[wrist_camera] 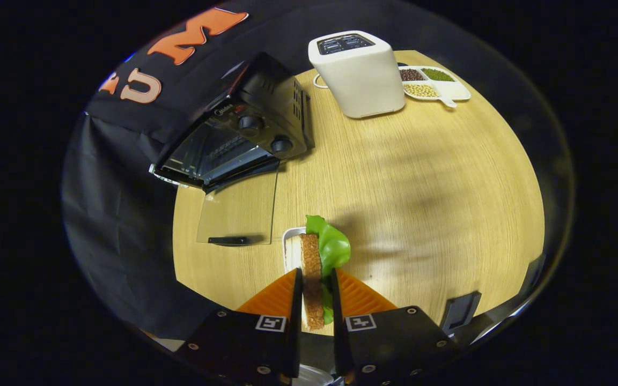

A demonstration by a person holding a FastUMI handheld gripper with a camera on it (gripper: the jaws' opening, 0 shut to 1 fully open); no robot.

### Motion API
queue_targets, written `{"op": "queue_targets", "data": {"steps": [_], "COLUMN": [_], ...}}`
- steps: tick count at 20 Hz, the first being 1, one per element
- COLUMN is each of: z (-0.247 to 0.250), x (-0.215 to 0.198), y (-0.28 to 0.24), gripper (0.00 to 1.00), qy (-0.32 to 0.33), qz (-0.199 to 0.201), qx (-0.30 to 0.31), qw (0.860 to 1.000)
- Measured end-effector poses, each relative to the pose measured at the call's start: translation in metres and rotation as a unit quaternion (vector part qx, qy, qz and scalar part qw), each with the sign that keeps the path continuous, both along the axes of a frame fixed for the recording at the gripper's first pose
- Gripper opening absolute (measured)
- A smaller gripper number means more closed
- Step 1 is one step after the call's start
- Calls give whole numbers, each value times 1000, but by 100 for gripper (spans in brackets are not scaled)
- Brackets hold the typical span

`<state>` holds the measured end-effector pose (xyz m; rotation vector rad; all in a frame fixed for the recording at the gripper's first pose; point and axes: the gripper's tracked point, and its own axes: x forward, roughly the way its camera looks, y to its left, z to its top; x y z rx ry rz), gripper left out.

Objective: Open the toaster oven, put the food inside, and close the toaster oven door.

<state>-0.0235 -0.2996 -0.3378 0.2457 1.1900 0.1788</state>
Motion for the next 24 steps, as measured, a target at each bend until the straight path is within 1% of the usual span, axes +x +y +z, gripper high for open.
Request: {"op": "queue_targets", "data": {"steps": [3,6,10,14,17,20,22,24], "z": [32,59,83,80,71,57,48,39], "x": [2,5,0,-1,5,16,28,41], "y": [6,18,61,107,136,154,157,154], "gripper": [26,26,26,26,26,26,26,26], "qy": [-38,-84,-129,-152,-171,-191,-207,-227], "qz": [-26,-73,-129,-167,-201,-247,-285,-327], "qx": [17,36,103,158,196,231,246,259], "qw": [999,993,978,961,944,921,903,880]}}
